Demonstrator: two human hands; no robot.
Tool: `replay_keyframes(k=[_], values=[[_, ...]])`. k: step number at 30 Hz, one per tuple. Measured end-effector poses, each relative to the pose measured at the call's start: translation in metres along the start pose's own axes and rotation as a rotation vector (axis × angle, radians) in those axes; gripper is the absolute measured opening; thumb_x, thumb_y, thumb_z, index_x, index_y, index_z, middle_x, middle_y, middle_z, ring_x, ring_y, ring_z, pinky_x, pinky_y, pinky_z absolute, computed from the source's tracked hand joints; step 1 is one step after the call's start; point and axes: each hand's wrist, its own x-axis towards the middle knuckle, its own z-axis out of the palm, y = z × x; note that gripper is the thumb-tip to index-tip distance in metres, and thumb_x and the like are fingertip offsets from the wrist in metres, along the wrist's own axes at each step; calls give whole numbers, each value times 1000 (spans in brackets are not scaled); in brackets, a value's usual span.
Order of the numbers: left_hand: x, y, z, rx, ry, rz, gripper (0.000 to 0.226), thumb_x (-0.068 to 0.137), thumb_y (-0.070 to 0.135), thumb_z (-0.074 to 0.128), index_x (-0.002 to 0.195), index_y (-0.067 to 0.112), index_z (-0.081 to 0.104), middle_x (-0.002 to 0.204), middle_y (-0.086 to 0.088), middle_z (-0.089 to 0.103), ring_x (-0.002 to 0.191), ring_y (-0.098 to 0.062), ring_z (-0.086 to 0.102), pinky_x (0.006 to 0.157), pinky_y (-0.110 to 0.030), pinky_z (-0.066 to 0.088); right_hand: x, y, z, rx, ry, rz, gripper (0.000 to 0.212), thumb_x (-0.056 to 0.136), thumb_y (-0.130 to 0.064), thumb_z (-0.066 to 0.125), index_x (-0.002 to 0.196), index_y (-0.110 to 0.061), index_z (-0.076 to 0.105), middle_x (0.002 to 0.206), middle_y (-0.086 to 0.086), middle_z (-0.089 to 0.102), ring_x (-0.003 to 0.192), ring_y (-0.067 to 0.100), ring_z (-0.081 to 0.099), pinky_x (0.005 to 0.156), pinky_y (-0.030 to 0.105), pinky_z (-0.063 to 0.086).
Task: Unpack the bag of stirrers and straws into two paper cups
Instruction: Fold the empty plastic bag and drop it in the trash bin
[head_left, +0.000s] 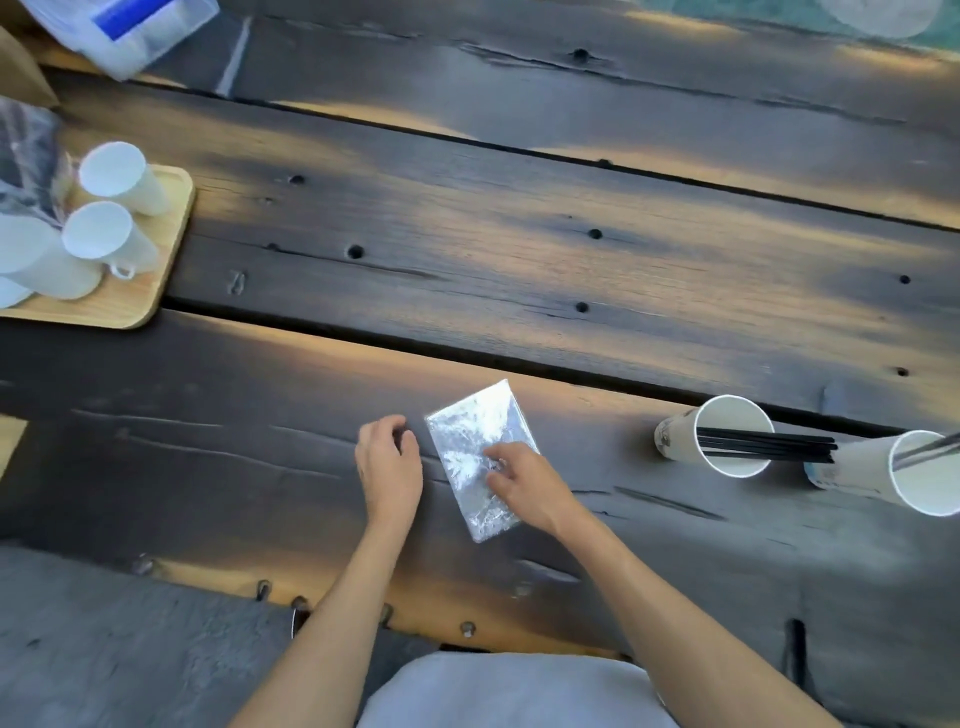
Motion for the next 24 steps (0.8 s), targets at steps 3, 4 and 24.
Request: replay_keyframes(k=[3,4,24], values=[[7,19,5,162,-35,274,24,96,12,53,116,10,65,119,-6,61,112,-27,50,97,-41,44,-1,4,-3,-27,18,2,44,96,-17,49,140,-11,51,131,11,57,111,25,60,91,33,47],[14,25,8,222,-76,329,23,96,13,53,114,11,66,117,-7,63,109,-28,51,95,-42,44,-1,4,-4,-43,22,-9,43,96,-16,49,138,-10,53,128,12,57,108,26,60,90,34,48],[-32,-6,-80,-381,-435,-130,9,90,0,62,84,6,61,66,4,67,60,-10,53,59,-24,41,-9,15,-23,444,80,63,24,86,-15,72,108,-10,65,96,9,66,78,16,63,65,21,47]])
